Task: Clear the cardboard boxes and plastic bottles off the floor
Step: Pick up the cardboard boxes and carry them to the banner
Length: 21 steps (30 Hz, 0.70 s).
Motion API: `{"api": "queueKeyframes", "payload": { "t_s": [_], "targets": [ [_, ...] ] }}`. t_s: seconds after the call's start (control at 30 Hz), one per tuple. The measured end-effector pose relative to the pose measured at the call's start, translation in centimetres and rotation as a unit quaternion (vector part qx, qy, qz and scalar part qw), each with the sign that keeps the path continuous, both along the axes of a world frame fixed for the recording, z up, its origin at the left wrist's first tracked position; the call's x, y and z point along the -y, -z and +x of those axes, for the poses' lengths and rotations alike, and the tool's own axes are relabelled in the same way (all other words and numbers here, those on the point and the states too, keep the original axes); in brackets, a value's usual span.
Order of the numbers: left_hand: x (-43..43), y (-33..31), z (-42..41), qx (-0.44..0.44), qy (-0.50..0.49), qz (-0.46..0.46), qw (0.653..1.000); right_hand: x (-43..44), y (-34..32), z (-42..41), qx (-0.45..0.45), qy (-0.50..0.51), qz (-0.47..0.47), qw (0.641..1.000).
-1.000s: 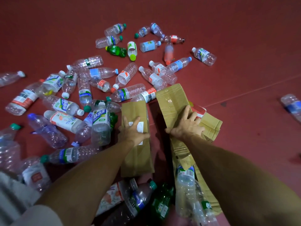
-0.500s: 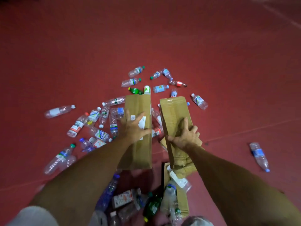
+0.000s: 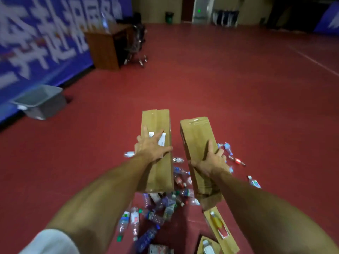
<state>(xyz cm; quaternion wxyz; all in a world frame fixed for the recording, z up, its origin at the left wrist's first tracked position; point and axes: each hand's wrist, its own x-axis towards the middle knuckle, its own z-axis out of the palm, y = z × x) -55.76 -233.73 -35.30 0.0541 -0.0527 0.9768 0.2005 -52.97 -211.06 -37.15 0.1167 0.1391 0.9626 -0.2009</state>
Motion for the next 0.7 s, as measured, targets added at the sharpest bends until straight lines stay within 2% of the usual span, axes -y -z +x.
{"api": "queueKeyframes", "payload": {
  "t_s": [0.23, 0.43, 0.7],
  "targets": [
    [16.2, -6.6, 6.1, -0.035, -0.137, 0.007, 0.990, 15.9, -5.6, -0.3, -0.059, -0.123, -0.047, 0.990],
    [35.1, -6.3, 13.2, -0.039, -0.238, 0.006, 0.970, 36.3, -6.2, 1.8, -0.060, -0.255, -0.036, 0.965],
    [57.7, -6.1, 24.0, -0.016, -0.370, -0.005, 0.929, 61.7, -6.5, 6.7, -0.032, -0.341, -0.076, 0.937]
  ]
}}
